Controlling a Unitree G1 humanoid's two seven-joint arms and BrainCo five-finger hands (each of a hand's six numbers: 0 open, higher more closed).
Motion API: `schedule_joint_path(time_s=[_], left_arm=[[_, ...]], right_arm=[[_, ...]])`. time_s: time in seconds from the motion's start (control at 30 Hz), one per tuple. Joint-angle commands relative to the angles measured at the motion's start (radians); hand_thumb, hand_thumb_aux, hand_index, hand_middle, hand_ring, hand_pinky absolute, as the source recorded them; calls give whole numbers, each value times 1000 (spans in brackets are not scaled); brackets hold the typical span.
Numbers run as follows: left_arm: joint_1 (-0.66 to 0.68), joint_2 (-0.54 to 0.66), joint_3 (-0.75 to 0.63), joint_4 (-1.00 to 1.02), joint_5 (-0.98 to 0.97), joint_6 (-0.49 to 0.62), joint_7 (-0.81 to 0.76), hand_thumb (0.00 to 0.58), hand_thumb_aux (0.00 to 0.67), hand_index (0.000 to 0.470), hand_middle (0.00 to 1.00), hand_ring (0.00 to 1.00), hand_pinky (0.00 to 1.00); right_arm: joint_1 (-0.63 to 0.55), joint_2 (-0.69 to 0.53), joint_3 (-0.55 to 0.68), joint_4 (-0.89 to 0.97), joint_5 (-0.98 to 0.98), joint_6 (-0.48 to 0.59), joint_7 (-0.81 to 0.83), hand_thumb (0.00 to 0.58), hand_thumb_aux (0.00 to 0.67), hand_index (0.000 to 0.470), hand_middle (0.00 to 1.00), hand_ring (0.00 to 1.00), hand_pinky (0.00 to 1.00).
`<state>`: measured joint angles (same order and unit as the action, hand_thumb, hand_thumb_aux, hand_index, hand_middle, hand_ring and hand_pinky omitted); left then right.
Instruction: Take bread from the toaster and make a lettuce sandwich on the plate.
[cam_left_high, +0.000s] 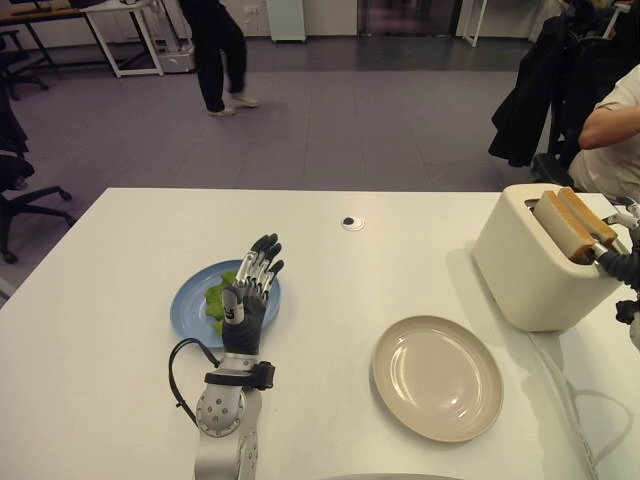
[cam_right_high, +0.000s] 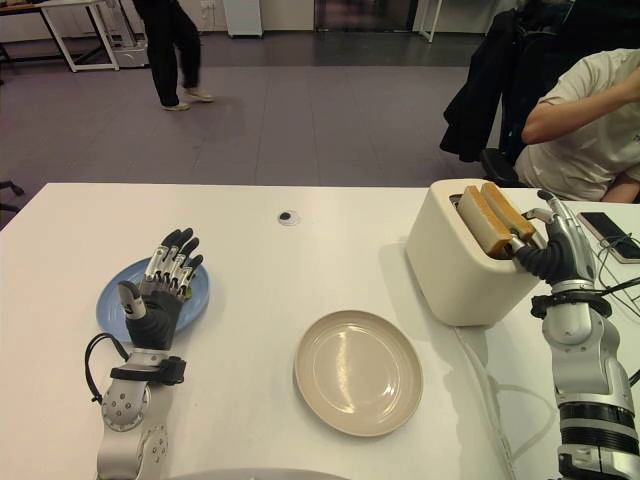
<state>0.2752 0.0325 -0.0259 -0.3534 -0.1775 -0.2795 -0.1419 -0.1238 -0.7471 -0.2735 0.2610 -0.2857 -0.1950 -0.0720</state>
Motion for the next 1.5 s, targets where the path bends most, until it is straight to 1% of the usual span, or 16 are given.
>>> schedule_joint_path(time_s=[0.03, 0.23, 0.37, 0.47, 0.57, 0.63, 0.67, 0.73, 0.8, 1.0, 1.17, 1.3, 1.37, 1.4, 1.43, 1.5], left_arm=[[3, 0, 5, 6, 6, 0, 0, 0, 0, 0, 0, 0, 0], [0, 0, 4, 7, 5, 0, 1, 0, 0, 0, 0, 0, 0], [0, -1, 1, 3, 6, 2, 2, 0, 0, 0, 0, 0, 0], [-1, 1, -2, -1, 5, 7, 1, 0, 0, 0, 0, 0, 0], [4, 3, 0, -9, 3, 10, 1, 0, 0, 0, 0, 0, 0], [4, 3, -1, -11, 3, 12, 1, 0, 0, 0, 0, 0, 0], [4, 3, -2, -12, 3, 13, 1, 0, 0, 0, 0, 0, 0], [5, 4, -2, -16, 3, 17, 1, 0, 0, 0, 0, 0, 0], [6, 5, 0, -20, 3, 19, 2, 0, 0, 0, 0, 0, 0], [7, 9, 4, -25, 0, 26, 1, 0, 0, 0, 0, 0, 0], [7, 12, 6, -26, -3, 27, -1, 0, 0, 0, 0, 0, 0], [7, 13, 8, -27, -4, 29, -1, 0, 0, 0, 0, 0, 0], [6, 15, 9, -26, -5, 29, -2, 0, 0, 0, 0, 0, 0], [5, 16, 11, -27, -6, 29, -3, 0, 0, 0, 0, 0, 0], [2, 19, 14, -27, -8, 31, -4, 0, 0, 0, 0, 0, 0], [-6, 26, 24, -31, -12, 35, -6, 0, 0, 0, 0, 0, 0]], right_arm=[[-52, 33, -98, -119, 150, 31, 30, 580, 670, 470, 0, 0, 0], [-136, 27, -273, -383, 337, 166, 39, 580, 670, 470, 0, 0, 0], [-141, 45, -287, -532, 434, 290, 91, 580, 670, 470, 0, 0, 0], [-86, 65, -229, -703, 626, 455, 213, 580, 670, 470, 0, 0, 0], [5, 69, -179, -882, 920, 648, 341, 580, 670, 470, 0, 0, 0], [84, 53, -168, -942, 1039, 727, 421, 580, 670, 470, 0, 0, 0], [141, 35, -151, -967, 1049, 741, 475, 580, 670, 470, 0, 0, 0], [237, 2, -108, -993, 1003, 735, 559, 580, 670, 470, 0, 0, 0], [314, -26, -60, -991, 904, 687, 620, 580, 670, 470, 0, 0, 0], [443, -24, 75, -902, 676, 551, 693, 580, 670, 470, 0, 0, 0], [473, -6, 130, -754, 552, 448, 709, 580, 670, 470, 0, 0, 0], [519, 1, 186, -726, 499, 394, 742, 580, 670, 470, 0, 0, 0], [505, 17, 196, -698, 465, 378, 717, 580, 670, 470, 0, 0, 0], [491, 28, 192, -688, 452, 368, 700, 445, 347, 243, 0, 0, 0], [473, 44, 184, -684, 448, 362, 680, 0, 0, 0, 0, 0, 0], [431, 81, 159, -691, 450, 332, 640, 0, 0, 0, 0, 0, 0]])
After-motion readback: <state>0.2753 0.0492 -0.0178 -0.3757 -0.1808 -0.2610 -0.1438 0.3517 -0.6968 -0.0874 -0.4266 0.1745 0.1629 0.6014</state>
